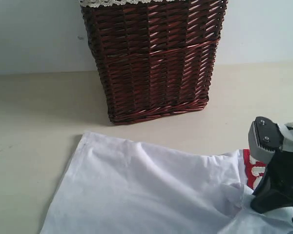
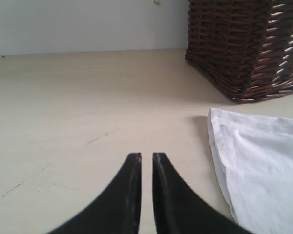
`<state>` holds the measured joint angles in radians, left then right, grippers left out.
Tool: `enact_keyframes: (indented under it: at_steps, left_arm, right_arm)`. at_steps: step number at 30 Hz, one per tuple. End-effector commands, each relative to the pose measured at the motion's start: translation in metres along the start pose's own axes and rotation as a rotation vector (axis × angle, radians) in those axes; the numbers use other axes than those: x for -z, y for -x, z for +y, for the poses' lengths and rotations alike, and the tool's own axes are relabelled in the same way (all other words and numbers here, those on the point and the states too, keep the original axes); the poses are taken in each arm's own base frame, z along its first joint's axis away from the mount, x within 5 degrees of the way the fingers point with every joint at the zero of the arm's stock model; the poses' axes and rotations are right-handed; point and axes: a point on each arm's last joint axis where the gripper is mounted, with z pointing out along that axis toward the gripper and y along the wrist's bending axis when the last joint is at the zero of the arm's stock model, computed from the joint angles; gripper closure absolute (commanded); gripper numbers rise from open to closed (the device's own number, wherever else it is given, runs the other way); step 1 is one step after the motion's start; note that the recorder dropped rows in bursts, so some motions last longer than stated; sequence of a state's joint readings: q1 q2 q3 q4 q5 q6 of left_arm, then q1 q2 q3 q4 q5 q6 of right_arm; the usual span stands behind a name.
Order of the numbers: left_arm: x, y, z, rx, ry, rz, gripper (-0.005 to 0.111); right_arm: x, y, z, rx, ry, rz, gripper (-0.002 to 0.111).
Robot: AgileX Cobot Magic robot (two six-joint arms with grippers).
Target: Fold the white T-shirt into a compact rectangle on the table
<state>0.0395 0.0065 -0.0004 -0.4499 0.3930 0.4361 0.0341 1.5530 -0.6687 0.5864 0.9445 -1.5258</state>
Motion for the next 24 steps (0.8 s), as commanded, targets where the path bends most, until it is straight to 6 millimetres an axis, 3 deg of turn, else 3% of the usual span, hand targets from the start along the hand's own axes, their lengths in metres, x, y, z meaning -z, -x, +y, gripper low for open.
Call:
enact_keyframes:
  at_steps: [1, 6, 13, 18, 24]
  left_arm:
    - [0.0, 0.0, 0.0, -0.001, 0.0, -0.01, 0.096]
    - [0.0, 0.0, 0.0, -0.001, 0.0, -0.01, 0.096]
    - [0.0, 0.0, 0.0, -0.001, 0.0, -0.01, 0.096]
    - [0.0, 0.0, 0.0, -0.001, 0.0, -0.01, 0.096]
    - [0.0, 0.0, 0.0, -0.001, 0.0, -0.01, 0.096]
  right_arm:
    - [0.021, 0.013, -0.007, -0.138, -0.126, -0.051, 0.107]
    - [0.029, 0.011, -0.039, -0.187, -0.473, -0.063, 0.082]
    - [0.025, 0.009, -0.051, -0.194, -0.542, -0.067, 0.05]
    - [0.033, 0.014, -0.053, -0.217, -0.611, -0.123, 0.049]
    - [0.057, 0.024, -0.049, -0.301, -0.729, -0.282, 0.049]
